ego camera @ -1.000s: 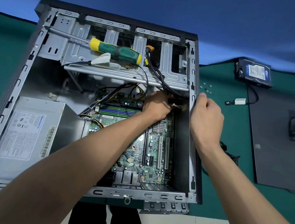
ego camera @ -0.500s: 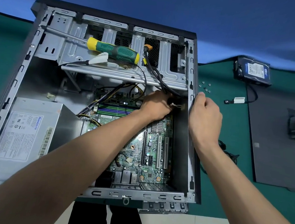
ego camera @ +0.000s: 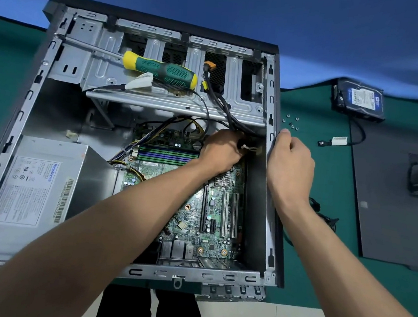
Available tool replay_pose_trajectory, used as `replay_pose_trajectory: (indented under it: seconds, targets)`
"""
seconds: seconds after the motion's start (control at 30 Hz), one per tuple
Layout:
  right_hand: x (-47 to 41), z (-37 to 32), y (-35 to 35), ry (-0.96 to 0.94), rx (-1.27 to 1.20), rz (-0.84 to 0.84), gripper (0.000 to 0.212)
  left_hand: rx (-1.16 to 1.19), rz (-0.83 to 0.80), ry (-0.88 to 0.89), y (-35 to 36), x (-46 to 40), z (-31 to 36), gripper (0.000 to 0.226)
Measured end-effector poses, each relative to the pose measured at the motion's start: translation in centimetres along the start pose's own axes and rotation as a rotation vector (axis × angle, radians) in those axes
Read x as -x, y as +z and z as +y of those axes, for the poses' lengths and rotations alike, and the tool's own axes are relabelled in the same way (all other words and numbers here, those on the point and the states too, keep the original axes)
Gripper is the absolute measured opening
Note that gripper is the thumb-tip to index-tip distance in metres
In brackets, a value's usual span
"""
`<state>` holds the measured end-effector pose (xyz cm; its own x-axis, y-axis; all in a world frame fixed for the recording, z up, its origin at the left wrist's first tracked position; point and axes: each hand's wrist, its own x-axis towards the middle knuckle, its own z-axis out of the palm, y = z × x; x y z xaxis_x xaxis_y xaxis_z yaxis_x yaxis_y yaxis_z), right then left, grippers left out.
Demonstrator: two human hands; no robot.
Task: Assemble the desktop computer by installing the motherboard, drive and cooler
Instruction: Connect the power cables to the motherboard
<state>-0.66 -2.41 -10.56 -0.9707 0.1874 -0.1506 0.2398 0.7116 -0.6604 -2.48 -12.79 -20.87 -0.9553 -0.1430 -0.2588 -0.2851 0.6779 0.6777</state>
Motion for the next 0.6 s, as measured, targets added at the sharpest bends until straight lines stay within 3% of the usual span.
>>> replay_pose_trajectory:
  seconds: [0.6]
  targets:
    - [-0.08, 0.15, 0.09, -0.002, -0.017, 0.008, 0.044, -0.049, -0.050, 0.056, -0.59, 0.09, 0.16, 0.024]
